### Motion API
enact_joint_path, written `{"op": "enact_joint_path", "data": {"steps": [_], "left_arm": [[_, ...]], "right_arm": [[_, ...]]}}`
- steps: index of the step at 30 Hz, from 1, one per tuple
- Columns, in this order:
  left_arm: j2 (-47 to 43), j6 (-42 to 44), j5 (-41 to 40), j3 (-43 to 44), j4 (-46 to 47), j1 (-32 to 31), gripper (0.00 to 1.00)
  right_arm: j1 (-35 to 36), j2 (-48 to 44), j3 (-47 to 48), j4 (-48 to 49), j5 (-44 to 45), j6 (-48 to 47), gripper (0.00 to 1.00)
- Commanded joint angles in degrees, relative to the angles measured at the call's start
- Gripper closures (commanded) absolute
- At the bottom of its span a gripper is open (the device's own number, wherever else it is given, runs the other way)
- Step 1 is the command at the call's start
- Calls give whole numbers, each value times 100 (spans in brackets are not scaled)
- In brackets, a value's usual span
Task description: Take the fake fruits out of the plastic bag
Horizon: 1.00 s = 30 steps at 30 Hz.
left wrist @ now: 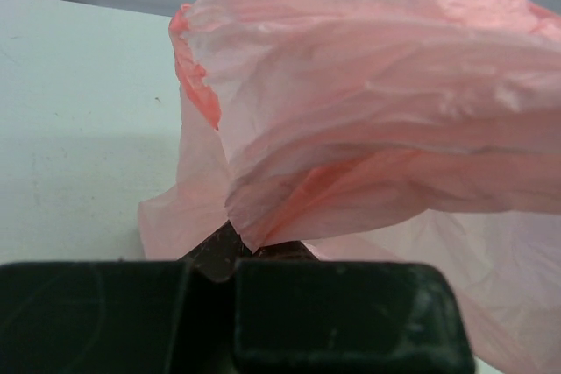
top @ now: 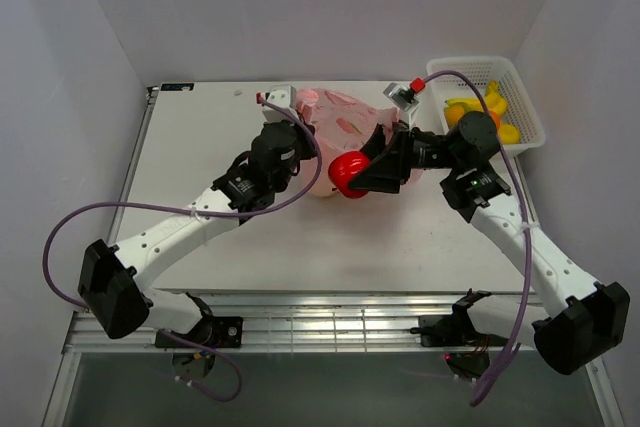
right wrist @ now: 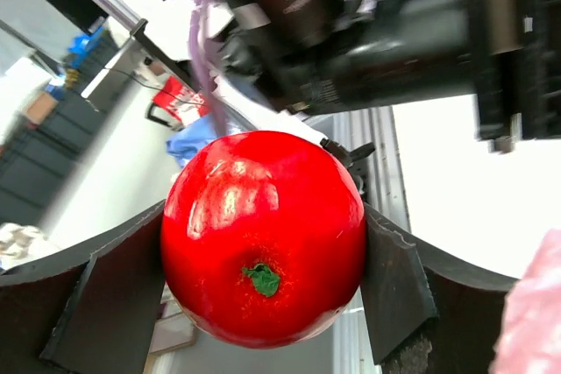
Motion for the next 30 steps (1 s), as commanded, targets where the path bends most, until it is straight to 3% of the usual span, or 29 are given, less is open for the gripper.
{"op": "enact_joint_path", "data": {"steps": [1, 7, 11, 16, 18, 23, 26, 30], "left_arm": [[15, -47, -66, 404, -67, 294, 100], [112, 75, -639, 1036, -357, 785, 100], [208, 216, -911, 1388, -682, 1252, 100], [77, 400, -805, 1249, -727, 1727, 100], [-28, 427, -745, 1109, -692, 1754, 100], [-310, 15, 222, 468, -200, 1754, 100], [-301, -337, 344, 327, -305, 1754, 100], [-617, -732, 1522, -393, 308, 1736, 100]], "right_arm": [[10, -429, 380, -943, 149, -901, 92], [1, -754, -120, -109, -212, -153, 92], [-78, -956, -25, -389, -326, -328, 92], [-78, -1115, -279, -205, -414, -214, 92], [-69, -1115, -603, 312, -432, 135, 92], [255, -817, -973, 1228, -511, 402, 92], [440, -632, -965, 1080, -503, 7, 92], [651, -237, -825, 1132, -406, -284, 92]]}}
